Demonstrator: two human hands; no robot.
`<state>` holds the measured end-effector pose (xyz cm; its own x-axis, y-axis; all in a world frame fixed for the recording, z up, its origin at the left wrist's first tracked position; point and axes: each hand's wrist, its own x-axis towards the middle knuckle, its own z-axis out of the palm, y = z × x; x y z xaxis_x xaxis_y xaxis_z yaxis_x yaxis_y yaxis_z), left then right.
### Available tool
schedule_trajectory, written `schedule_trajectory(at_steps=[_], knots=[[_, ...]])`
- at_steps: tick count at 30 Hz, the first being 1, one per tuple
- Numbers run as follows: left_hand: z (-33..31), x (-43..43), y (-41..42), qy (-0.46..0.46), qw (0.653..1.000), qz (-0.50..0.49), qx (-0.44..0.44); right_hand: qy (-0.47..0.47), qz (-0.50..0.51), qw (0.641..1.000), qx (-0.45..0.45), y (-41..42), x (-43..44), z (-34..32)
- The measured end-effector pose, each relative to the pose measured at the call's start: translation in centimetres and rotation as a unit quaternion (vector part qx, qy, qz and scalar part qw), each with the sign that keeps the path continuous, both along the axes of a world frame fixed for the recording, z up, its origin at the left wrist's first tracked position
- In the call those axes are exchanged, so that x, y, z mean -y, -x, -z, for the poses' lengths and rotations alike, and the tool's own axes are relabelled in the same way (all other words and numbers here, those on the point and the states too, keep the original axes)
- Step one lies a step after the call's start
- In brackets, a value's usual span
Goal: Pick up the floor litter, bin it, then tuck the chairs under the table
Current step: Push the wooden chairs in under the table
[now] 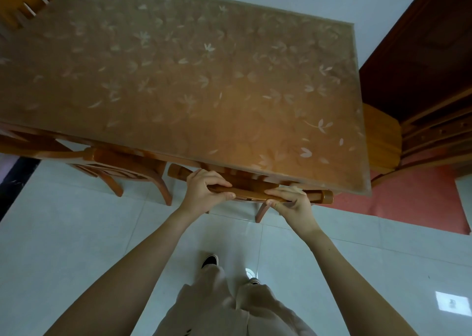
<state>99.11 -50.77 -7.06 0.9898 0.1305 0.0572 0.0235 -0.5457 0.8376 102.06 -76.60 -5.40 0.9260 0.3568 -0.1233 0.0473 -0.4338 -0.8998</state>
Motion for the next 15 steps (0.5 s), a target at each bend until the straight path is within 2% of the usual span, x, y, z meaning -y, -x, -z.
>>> schedule_trajectory(at_steps=[9, 15], knots=[[-0.1, -1.7, -2.5, -0.015, 1.000, 0.014, -0.012, -0.022, 0.030, 0.999, -0.023, -1.8, -1.4, 0.1], [0.1, -1.9, -2.8, -0.009, 1.000, 0.021, 0.001, -0.018, 0.018, 1.000, 0.013, -2.1, -1.8, 0.2]])
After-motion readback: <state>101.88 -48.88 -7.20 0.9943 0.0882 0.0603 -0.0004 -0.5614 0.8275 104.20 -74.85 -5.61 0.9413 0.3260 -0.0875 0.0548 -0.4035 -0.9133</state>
